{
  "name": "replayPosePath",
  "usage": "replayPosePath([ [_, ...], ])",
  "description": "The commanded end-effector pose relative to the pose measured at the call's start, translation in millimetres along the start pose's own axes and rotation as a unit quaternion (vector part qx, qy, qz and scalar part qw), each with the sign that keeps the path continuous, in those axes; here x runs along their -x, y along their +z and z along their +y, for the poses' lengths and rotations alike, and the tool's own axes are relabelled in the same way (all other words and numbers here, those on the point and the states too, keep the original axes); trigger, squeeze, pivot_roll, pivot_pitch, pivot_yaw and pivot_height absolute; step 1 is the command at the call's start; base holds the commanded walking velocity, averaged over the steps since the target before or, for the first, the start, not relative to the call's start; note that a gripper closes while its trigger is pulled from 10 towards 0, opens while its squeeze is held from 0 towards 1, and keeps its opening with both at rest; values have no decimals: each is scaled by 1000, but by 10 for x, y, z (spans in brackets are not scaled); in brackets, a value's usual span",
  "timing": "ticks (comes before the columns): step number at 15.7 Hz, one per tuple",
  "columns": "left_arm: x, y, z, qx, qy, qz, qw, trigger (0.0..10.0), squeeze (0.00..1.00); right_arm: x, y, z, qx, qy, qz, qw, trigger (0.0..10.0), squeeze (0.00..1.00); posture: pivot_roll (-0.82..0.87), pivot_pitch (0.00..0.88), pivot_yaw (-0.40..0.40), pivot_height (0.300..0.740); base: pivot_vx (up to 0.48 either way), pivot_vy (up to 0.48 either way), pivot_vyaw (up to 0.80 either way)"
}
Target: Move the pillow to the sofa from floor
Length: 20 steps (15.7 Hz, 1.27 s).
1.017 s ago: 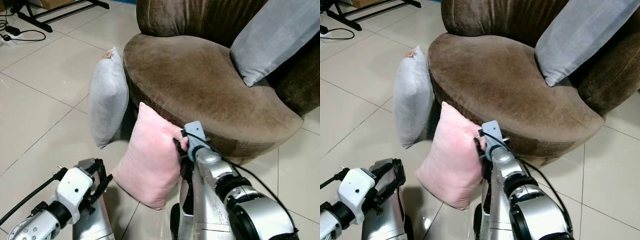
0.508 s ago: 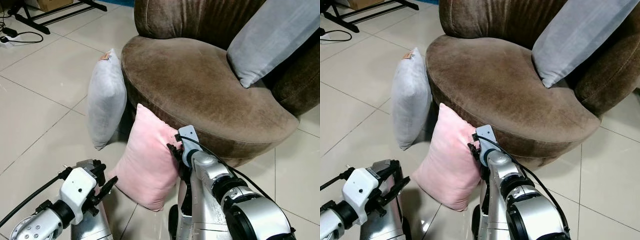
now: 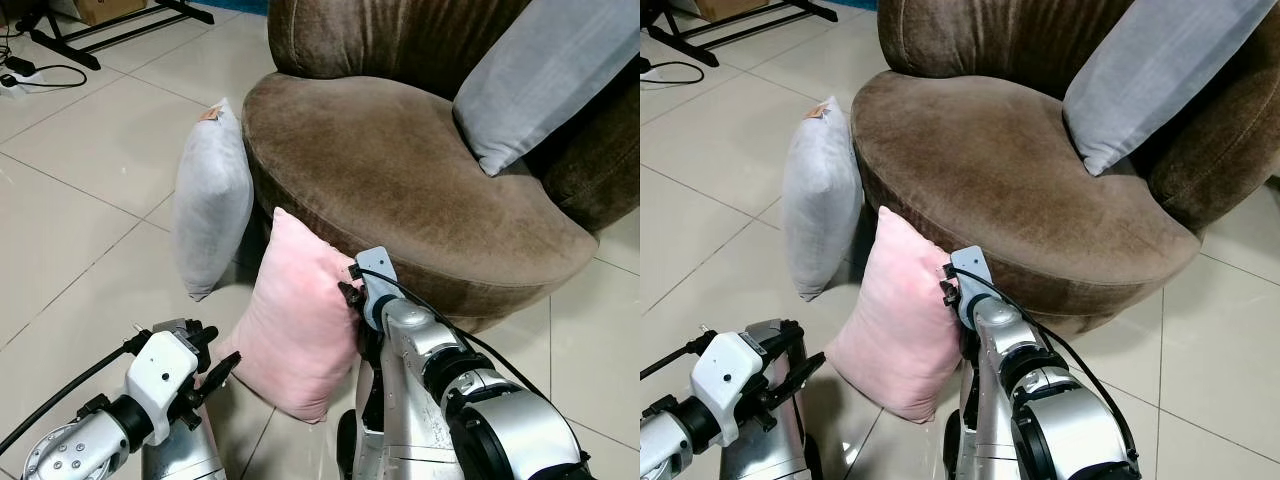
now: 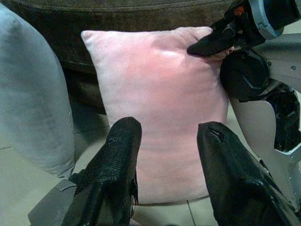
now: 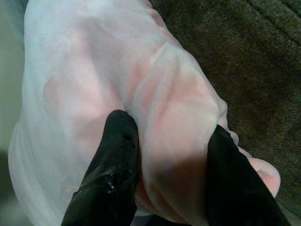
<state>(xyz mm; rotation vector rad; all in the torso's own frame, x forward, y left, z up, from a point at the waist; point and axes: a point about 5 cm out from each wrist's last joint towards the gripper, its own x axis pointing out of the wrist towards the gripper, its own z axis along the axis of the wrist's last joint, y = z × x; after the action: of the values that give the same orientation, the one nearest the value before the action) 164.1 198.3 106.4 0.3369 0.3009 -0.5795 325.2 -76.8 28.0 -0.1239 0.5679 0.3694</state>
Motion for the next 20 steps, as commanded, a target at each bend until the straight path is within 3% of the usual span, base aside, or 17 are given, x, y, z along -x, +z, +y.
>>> replayPosePath([
  [1,-6,-22,-37,9,-12,5,1000,10000,0,5,-74,12,4,4,14,1000,0,0,123,59,-121,375,0,0,0],
  [8,-67,-43,-9,10,-18,7,1000,10000,0,0,-61,40,13,9,13,1000,0,0,135,14,-124,375,0,0,0],
  [14,-46,-138,27,20,33,14,999,10000,0,16,-116,145,12,56,-8,998,0,0,171,0,-149,375,0,0,0],
  [16,-81,-113,59,33,61,-4,998,10000,0,49,-102,203,-10,85,-53,995,0,0,157,0,-143,375,0,0,0],
  [18,-135,-61,153,47,98,-26,994,10000,0,110,25,140,-51,82,-122,988,0,0,144,0,-137,375,0,0,0],
  [19,-179,-50,231,41,127,-34,990,10000,0,252,237,52,-88,80,-215,969,0,0,130,0,-130,375,0,0,0],
  [20,-225,-55,270,34,143,-36,988,10000,0,391,412,-22,-134,80,-270,950,6157,0,120,0,-126,375,0,0,0],
])
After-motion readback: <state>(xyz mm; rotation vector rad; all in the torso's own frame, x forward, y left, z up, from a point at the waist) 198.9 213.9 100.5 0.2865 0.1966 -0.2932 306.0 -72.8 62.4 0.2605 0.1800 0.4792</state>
